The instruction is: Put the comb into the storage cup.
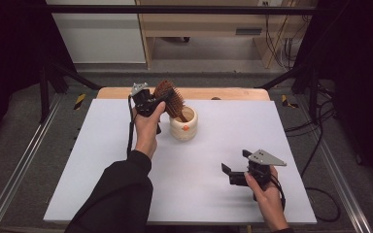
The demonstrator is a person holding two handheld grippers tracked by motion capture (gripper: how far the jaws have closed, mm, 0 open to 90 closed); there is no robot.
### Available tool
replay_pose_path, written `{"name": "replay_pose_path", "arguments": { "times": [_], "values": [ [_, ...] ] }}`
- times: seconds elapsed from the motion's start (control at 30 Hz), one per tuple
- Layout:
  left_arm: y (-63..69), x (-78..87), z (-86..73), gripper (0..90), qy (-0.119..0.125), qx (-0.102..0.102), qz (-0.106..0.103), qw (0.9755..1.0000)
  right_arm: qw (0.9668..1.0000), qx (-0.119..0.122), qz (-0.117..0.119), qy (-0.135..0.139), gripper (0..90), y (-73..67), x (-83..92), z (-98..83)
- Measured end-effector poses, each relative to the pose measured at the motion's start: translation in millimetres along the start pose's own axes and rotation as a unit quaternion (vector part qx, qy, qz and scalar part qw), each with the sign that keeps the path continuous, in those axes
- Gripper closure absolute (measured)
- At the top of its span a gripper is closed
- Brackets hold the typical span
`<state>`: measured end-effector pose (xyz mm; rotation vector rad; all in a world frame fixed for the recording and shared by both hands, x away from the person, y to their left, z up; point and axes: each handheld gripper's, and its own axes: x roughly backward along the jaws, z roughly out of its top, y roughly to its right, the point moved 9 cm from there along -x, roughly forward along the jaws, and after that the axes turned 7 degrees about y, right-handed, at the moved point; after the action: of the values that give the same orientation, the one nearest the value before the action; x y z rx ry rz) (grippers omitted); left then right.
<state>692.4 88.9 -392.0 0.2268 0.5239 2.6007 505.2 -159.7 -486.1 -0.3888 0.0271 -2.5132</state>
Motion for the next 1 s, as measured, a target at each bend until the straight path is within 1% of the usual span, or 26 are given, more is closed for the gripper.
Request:
{"name": "replay_pose_path", "arguments": {
  "times": [0.23, 0.33, 0.43, 0.53, 0.77, 1.0],
  "values": [
    [0.3, 0.0, -0.8, 42.9, -0.001, -0.009, 0.001, 1.0000, 1.0000, 0.000, -0.001, -0.002, 4.4, 0.0, -0.2, -0.6],
    [0.6, 0.2, -1.3, 42.0, -0.003, -0.016, 0.000, 0.9999, 1.0000, 0.001, 0.000, -0.002, 4.4, -0.4, -0.3, -0.8],
    [0.6, 0.3, -1.5, 41.1, -0.003, -0.014, 0.000, 0.9999, 1.0000, 0.001, 0.000, -0.003, 4.4, -0.4, -0.5, -1.1],
    [0.8, 0.8, -1.5, 39.2, -0.004, -0.016, 0.001, 0.9999, 1.0000, 0.001, 0.001, -0.003, 4.3, -0.9, -0.7, -1.2],
    [1.7, 2.0, -1.6, 33.0, -0.004, -0.036, 0.008, 0.9993, 1.0000, 0.001, 0.002, -0.003, 4.3, -2.0, -1.4, -1.7],
    [0.6, 3.5, 0.5, 26.9, 0.000, -0.034, 0.010, 0.9994, 1.0000, 0.002, 0.004, -0.005, 4.3, -2.7, -1.7, -2.2]
  ]
}}
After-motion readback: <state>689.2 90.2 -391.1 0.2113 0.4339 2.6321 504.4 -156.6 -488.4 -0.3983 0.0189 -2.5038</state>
